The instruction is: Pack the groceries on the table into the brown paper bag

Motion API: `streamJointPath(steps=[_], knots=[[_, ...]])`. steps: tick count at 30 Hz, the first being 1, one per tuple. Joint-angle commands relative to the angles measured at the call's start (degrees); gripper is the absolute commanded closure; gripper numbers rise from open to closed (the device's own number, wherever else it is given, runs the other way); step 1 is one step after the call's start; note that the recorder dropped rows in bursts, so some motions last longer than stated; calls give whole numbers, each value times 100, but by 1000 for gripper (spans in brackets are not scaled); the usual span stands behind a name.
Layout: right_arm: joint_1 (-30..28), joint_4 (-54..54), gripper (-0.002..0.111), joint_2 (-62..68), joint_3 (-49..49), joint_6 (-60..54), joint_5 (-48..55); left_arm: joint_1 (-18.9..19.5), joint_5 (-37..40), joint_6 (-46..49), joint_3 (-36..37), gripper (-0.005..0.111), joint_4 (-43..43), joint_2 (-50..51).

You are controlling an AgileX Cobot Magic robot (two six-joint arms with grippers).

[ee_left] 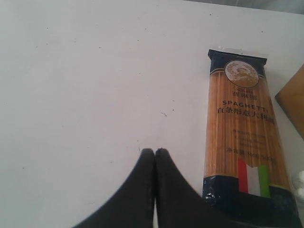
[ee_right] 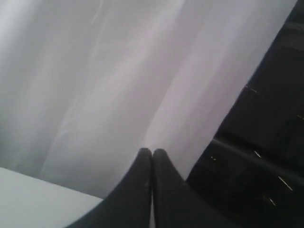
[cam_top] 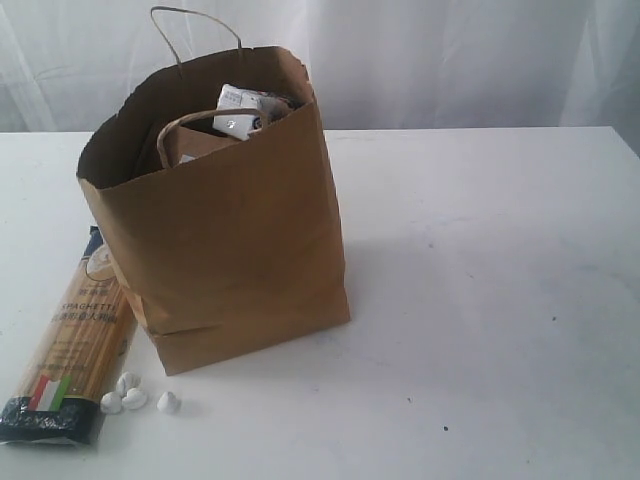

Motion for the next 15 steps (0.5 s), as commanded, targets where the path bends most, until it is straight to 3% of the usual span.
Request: streamJointPath(steps=[1, 6, 15], knots=[[225, -113, 108, -443, 643, 125, -415, 13, 22, 1, 18, 107, 1, -27], [296, -27, 108, -1447, 971, 1811, -226, 13, 28, 1, 18, 107, 1, -27], [296, 2, 108, -2031, 2086, 2177, -355, 13, 61, 1, 18, 107, 1, -27]])
